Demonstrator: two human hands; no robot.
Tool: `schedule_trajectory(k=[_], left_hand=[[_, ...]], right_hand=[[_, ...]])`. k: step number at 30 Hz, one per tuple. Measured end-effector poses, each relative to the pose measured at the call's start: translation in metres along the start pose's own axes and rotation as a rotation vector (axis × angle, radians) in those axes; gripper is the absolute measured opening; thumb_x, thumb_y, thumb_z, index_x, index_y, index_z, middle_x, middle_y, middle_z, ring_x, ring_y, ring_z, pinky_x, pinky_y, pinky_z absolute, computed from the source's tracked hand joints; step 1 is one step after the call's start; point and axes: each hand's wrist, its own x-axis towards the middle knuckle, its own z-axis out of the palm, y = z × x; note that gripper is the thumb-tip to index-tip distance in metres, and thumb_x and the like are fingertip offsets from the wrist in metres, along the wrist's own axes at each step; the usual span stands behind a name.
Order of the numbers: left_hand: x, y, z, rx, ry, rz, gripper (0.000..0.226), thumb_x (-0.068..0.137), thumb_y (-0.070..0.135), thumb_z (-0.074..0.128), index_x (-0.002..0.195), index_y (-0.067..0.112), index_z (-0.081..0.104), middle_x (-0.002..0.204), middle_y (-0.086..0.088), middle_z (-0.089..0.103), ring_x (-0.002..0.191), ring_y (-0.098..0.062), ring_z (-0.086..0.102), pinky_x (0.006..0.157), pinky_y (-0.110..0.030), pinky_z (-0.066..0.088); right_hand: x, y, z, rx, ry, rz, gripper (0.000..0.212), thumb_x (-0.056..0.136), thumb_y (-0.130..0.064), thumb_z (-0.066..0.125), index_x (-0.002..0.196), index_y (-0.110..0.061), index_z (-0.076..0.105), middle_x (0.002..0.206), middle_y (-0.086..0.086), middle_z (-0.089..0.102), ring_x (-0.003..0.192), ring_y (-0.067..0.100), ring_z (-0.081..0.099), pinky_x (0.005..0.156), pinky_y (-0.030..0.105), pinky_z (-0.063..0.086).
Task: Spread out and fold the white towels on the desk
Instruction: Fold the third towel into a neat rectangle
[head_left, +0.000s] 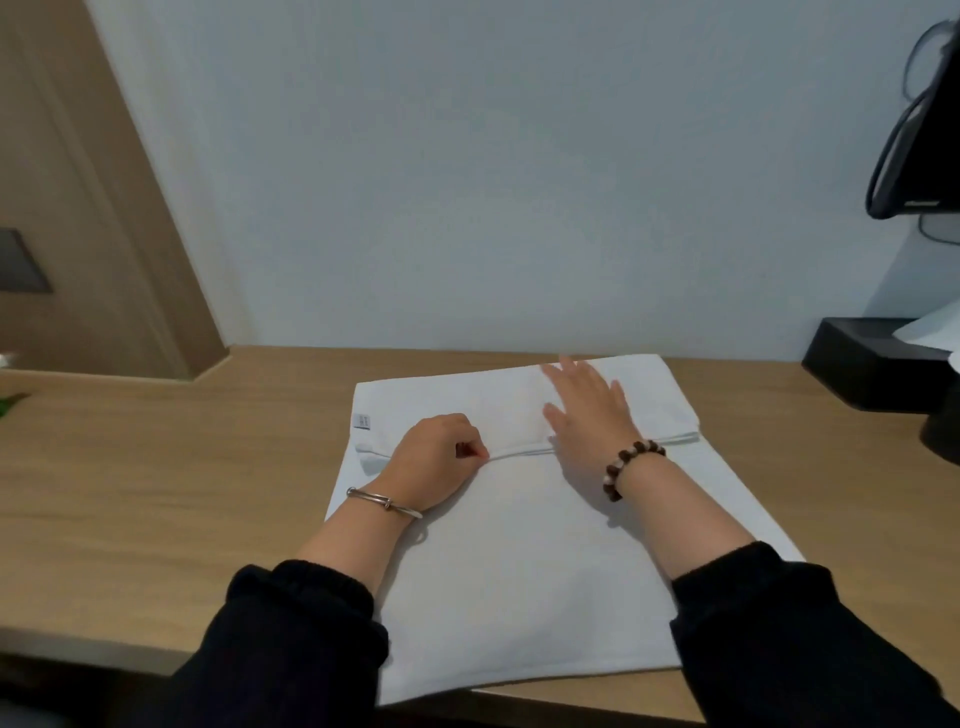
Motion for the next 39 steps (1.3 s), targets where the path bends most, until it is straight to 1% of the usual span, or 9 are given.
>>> schedule_trajectory(k=[2,4,13,17,22,29,33,37,39], left_hand=[[-0.001,-0.002,-0.002,0.001,-0.011,0.019,0.005,0.081,0.01,0.07,0.08,0.009,0.075,0.085,-0.005,0.067,0.078,-0.02,0.06,0.074,-0.031,0.045],[-0.004,-0.005,-0.007,0.049,-0.045,0.049,0.006,0.083,0.013,0.069,0.084,0.012,0.075,0.087,-0.003,0.067,0.079,-0.018,0.059,0.074,-0.03,0.045],[-0.039,-0.045,-0.053,0.273,0.034,0.009,0.004,0.082,0.018,0.069,0.084,0.014,0.07,0.087,0.002,0.063,0.082,-0.016,0.058,0.071,-0.032,0.047],[-0.053,-0.056,-0.067,0.298,0.042,-0.007,0.006,0.083,0.018,0.069,0.086,0.013,0.071,0.089,0.002,0.065,0.083,-0.015,0.058,0.072,-0.022,0.044],[-0.052,-0.057,-0.073,0.35,-0.02,-0.044,0.008,0.084,0.019,0.066,0.086,0.013,0.073,0.09,0.003,0.067,0.087,-0.013,0.058,0.069,-0.014,0.035],[-0.035,-0.051,-0.073,0.351,-0.126,-0.136,0.012,0.079,0.009,0.062,0.085,0.014,0.071,0.088,0.003,0.07,0.085,-0.014,0.061,0.07,-0.018,0.041],[-0.034,-0.049,-0.075,0.407,-0.131,-0.131,0.01,0.084,0.016,0.063,0.084,0.015,0.072,0.089,0.003,0.07,0.085,-0.017,0.061,0.069,-0.021,0.041],[-0.019,-0.032,-0.075,0.669,-0.263,-0.162,0.029,0.086,0.033,0.052,0.062,0.016,0.054,0.072,0.0,0.058,0.07,-0.023,0.053,0.056,-0.026,0.036],[0.001,-0.02,-0.064,0.686,-0.255,-0.204,0.036,0.089,0.035,0.046,0.06,0.014,0.046,0.077,-0.005,0.06,0.072,-0.026,0.053,0.059,-0.027,0.036]], right_hand=[[-0.001,-0.006,0.017,-0.045,-0.231,-0.049,0.052,0.102,-0.038,0.023,0.151,-0.029,0.007,0.16,-0.004,-0.005,0.146,0.019,-0.004,0.115,0.05,-0.001],[0.0,-0.002,0.028,-0.136,-0.314,-0.044,0.054,0.1,-0.047,0.015,0.151,-0.033,0.002,0.159,-0.006,-0.009,0.146,0.019,-0.007,0.115,0.05,-0.003],[0.004,0.001,0.033,-0.159,-0.306,-0.025,0.056,0.099,-0.052,0.013,0.15,-0.036,-0.001,0.159,-0.008,-0.011,0.146,0.018,-0.008,0.115,0.049,-0.003],[0.004,0.0,0.032,-0.161,-0.305,-0.028,0.056,0.099,-0.052,0.013,0.15,-0.036,-0.001,0.159,-0.007,-0.011,0.146,0.018,-0.008,0.115,0.049,-0.003],[0.002,-0.001,0.03,-0.157,-0.304,-0.023,0.056,0.099,-0.052,0.013,0.151,-0.035,0.001,0.159,-0.007,-0.01,0.146,0.018,-0.007,0.115,0.049,-0.002],[0.003,-0.001,0.031,-0.146,-0.292,-0.017,0.056,0.099,-0.052,0.015,0.151,-0.034,0.003,0.159,-0.007,-0.008,0.146,0.017,-0.005,0.115,0.048,-0.002],[0.002,-0.001,0.032,-0.154,-0.288,-0.018,0.056,0.098,-0.052,0.014,0.151,-0.035,0.003,0.159,-0.007,-0.007,0.146,0.017,-0.005,0.115,0.048,-0.002],[0.003,-0.003,0.032,-0.181,-0.303,-0.018,0.056,0.099,-0.052,0.012,0.15,-0.035,0.0,0.159,-0.007,-0.01,0.146,0.018,-0.007,0.115,0.048,-0.003],[0.003,-0.002,0.033,-0.184,-0.31,-0.02,0.056,0.099,-0.051,0.011,0.15,-0.035,-0.001,0.159,-0.007,-0.01,0.146,0.018,-0.007,0.115,0.049,-0.003]])
